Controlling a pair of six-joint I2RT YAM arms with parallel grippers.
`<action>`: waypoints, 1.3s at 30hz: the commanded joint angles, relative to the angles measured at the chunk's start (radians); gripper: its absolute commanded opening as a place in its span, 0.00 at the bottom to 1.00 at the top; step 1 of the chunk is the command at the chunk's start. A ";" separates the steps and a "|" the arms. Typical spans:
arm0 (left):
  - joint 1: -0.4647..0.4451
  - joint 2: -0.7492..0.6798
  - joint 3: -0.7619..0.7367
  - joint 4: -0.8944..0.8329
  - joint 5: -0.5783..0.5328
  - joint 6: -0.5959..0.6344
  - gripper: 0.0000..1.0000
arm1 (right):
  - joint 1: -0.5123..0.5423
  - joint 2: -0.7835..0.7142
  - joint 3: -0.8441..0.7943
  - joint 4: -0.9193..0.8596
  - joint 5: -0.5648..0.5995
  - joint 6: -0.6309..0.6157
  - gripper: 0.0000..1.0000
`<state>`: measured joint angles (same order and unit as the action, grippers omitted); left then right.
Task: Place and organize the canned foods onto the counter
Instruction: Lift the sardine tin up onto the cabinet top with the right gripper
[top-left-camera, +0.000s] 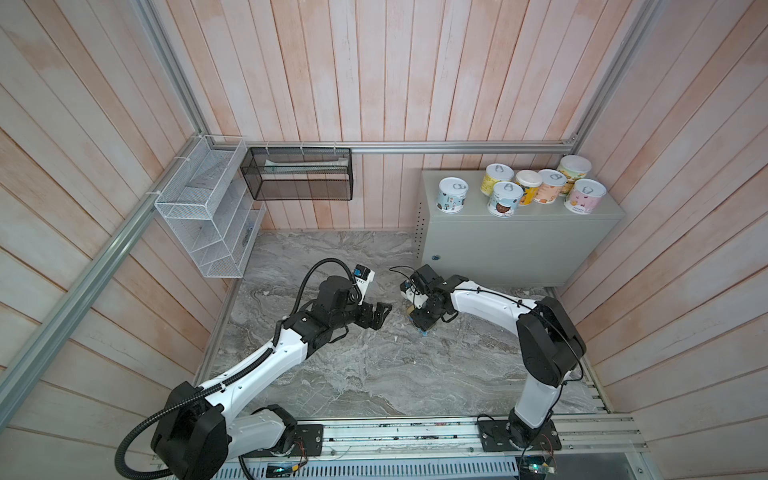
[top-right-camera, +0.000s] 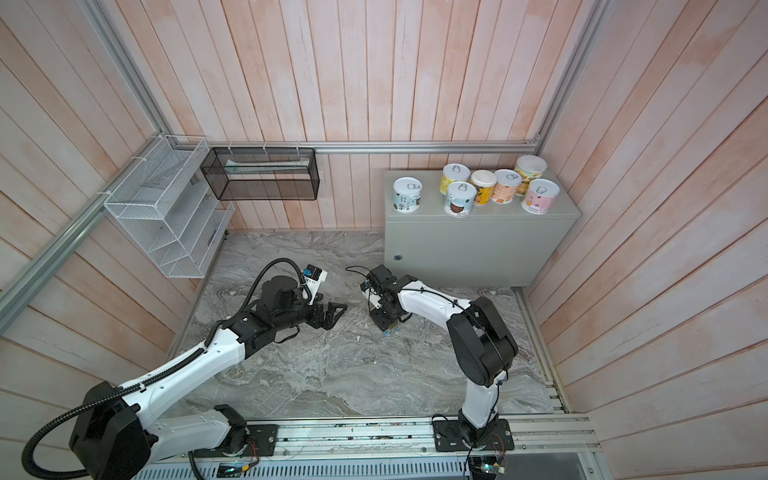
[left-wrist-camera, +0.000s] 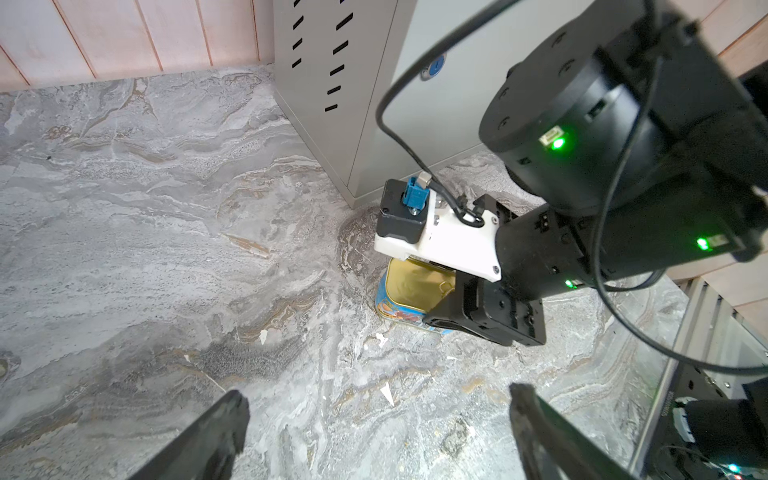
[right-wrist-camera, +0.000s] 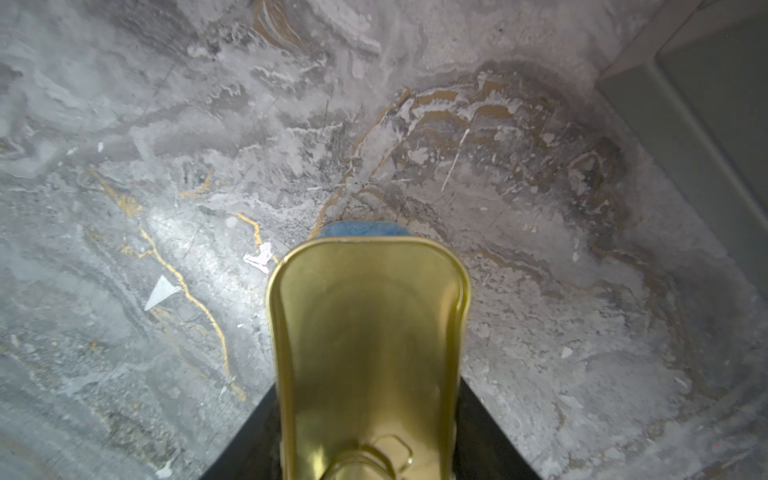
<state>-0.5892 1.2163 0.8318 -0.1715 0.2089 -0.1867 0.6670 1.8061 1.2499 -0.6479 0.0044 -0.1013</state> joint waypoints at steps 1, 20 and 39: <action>0.005 -0.013 -0.020 0.012 0.015 -0.010 1.00 | 0.002 -0.095 0.009 -0.035 0.021 0.022 0.49; 0.011 -0.007 -0.041 0.058 0.038 -0.008 1.00 | -0.217 -0.495 0.314 -0.248 0.108 0.093 0.49; 0.018 -0.013 -0.080 0.092 0.057 -0.021 1.00 | -0.346 -0.215 0.908 -0.350 0.087 0.034 0.48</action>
<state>-0.5785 1.2152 0.7689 -0.1089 0.2543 -0.2043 0.3305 1.5620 2.0876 -1.0157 0.0971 -0.0559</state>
